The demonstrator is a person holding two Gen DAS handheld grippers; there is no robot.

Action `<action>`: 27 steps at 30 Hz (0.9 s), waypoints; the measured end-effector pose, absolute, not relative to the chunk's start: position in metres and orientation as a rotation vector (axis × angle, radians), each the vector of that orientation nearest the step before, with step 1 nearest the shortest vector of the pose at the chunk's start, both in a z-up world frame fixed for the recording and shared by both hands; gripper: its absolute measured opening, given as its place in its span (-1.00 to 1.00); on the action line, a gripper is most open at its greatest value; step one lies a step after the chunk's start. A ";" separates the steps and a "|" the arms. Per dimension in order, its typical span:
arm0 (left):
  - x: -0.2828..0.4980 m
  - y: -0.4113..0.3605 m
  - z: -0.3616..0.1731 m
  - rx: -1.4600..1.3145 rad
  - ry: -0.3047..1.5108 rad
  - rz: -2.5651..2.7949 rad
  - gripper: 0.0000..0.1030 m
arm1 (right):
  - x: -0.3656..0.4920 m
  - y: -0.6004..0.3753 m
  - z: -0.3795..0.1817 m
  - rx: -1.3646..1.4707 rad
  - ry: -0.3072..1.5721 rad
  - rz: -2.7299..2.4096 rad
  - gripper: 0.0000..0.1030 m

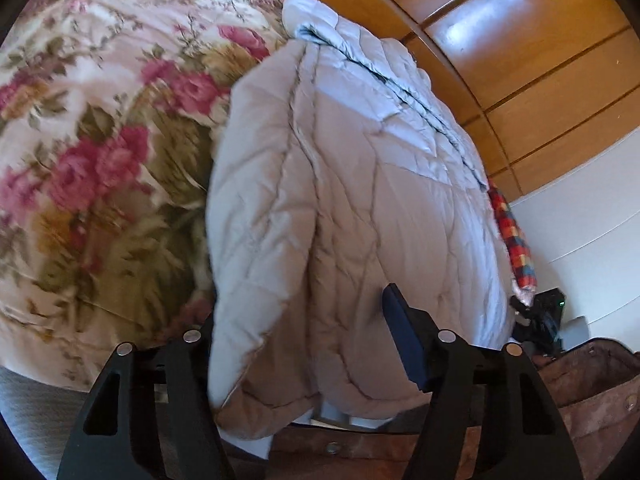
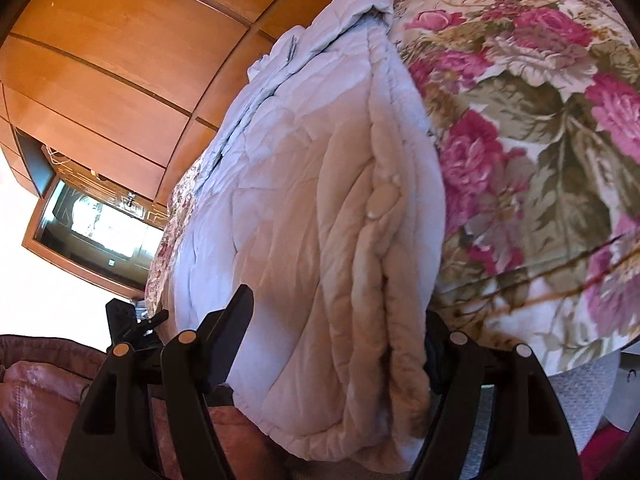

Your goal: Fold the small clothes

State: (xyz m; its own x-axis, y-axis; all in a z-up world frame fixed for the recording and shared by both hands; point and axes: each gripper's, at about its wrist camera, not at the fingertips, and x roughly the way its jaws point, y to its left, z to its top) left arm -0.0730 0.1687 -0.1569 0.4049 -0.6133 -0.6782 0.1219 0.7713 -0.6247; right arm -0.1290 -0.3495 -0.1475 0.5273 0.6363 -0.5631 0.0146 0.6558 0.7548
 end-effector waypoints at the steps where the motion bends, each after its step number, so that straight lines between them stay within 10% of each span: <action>1: -0.072 0.167 -0.157 -0.543 1.064 -0.495 0.25 | -0.127 -0.348 -0.148 0.791 0.957 0.425 0.39; 8: -0.074 0.155 -0.154 -0.507 1.083 -0.561 0.00 | -0.130 -0.345 -0.153 0.791 0.983 0.463 0.19; 15: -0.066 0.146 -0.135 -0.444 1.063 -0.618 -0.66 | -0.127 -0.342 -0.140 0.837 0.904 0.529 -0.64; 27: -0.070 0.166 -0.047 -0.496 0.786 -0.680 -0.77 | -0.127 -0.353 -0.053 0.837 0.604 0.623 -0.73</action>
State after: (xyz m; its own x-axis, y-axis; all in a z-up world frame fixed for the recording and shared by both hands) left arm -0.0698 0.1659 -0.0468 0.5166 -0.7139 -0.4727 0.3652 0.6831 -0.6325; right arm -0.1275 -0.3532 -0.0534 0.6674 0.7059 -0.2372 -0.2587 0.5184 0.8151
